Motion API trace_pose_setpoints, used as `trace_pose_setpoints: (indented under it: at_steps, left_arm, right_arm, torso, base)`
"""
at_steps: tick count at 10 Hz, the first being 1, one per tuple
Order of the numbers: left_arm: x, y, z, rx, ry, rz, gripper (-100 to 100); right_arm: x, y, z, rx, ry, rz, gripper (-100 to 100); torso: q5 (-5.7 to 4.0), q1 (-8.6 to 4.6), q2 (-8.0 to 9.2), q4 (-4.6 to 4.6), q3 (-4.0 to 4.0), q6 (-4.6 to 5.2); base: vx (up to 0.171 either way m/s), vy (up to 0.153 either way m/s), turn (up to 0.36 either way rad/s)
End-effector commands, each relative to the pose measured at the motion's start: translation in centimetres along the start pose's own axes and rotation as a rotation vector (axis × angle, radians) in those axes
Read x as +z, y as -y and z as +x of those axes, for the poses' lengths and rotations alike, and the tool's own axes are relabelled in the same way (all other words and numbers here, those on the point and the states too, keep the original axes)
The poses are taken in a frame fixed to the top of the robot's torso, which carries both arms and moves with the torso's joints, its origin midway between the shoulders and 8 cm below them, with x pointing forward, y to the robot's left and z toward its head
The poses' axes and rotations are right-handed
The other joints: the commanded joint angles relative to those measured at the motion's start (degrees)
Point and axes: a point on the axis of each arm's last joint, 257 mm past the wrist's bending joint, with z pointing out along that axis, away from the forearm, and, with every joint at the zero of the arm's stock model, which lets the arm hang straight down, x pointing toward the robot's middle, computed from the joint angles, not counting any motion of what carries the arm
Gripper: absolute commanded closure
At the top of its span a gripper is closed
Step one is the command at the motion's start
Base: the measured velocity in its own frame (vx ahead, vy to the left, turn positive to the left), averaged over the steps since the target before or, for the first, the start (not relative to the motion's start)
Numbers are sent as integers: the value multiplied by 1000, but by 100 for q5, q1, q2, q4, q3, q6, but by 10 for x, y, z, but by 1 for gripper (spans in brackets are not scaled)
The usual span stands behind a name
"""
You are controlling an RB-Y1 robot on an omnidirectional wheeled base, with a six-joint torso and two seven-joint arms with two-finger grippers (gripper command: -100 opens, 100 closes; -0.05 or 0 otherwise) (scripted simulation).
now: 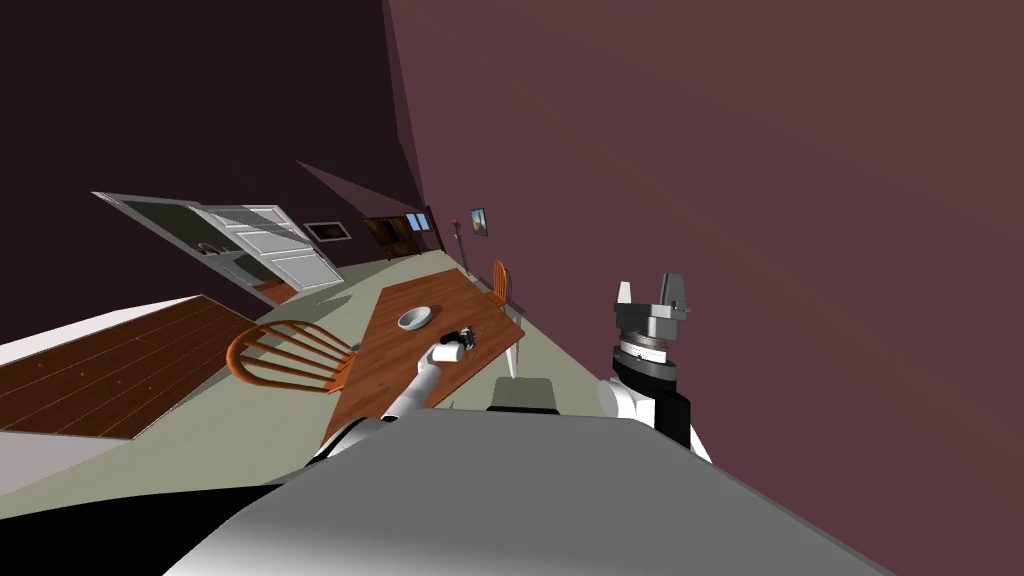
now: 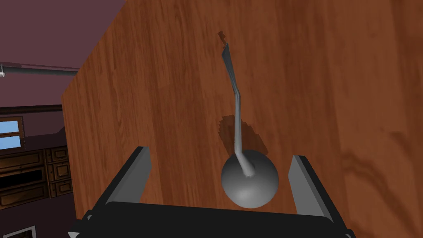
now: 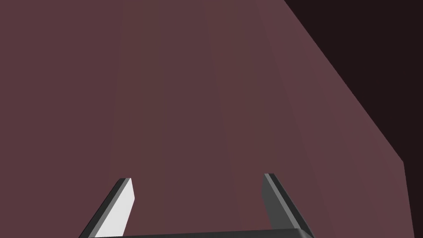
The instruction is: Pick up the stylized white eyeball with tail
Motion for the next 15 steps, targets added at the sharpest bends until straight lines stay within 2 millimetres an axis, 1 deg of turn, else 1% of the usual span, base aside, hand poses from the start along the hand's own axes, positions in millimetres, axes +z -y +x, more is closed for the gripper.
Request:
trace_pose_setpoints:
  at_steps: [1, 3, 5, 6, 7, 8, 10, 11, 12, 15]
  left_arm:
    - [4, -7, -10, -13, 23, -32, -100]
    - [7, -17, -25, -30, 55, -76, -100]
    - [8, -24, -35, -42, 78, -108, -100]
    - [8, -22, -31, -38, 71, -98, -100]
    - [8, -23, -32, -39, 72, -100, 0]
    - [11, -32, -33, -41, 74, -99, -100]
    - [13, -42, -34, -43, 76, -99, -100]
    - [12, -39, -32, -43, 75, -100, -100]
    - [12, -39, -32, -42, 75, -99, 100]
    - [12, -38, -32, -43, 74, -98, 100]
  right_arm:
    - [0, 0, 0, 0, 0, 0, 0]
    - [0, 0, 0, 0, 0, 0, 0]
    - [0, 0, 0, 0, 0, 0, 0]
    - [0, 0, 0, 0, 0, 0, 0]
    - [0, 0, 0, 0, 0, 0, 0]
    - [0, 0, 0, 0, 0, 0, 0]
    - [0, 0, 0, 0, 0, 0, 0]
    - [0, 0, 0, 0, 0, 0, 0]
    - [0, 0, 0, 0, 0, 0, 0]
    - [0, 0, 0, 0, 0, 0, 0]
  torso:
    - [0, 0, 0, 0, 0, 0]
    - [0, -1, -1, 0, 0, 1]
    - [0, -2, -1, 0, -1, 0]
    - [0, -2, 0, 0, 0, 0]
    - [-1, -4, 3, 1, 2, -1]
    - [-1, -5, 5, 1, 3, 0]
    - [2, 7, -23, -4, -13, 0]
    - [2, 7, -25, -6, -15, -1]
    - [1, 1, -12, -3, -8, -1]
    - [-1, -6, 4, -1, 1, -1]
  base:
    - [14, 10, -59]
    - [18, 10, -89]
    - [14, 6, -40]
    - [0, 0, 0]
    - [0, 0, 0]
    - [48, 16, -16]
    - [90, 37, -23]
    - [33, 13, -2]
    - [6, 3, 0]
    - [0, 0, 0]
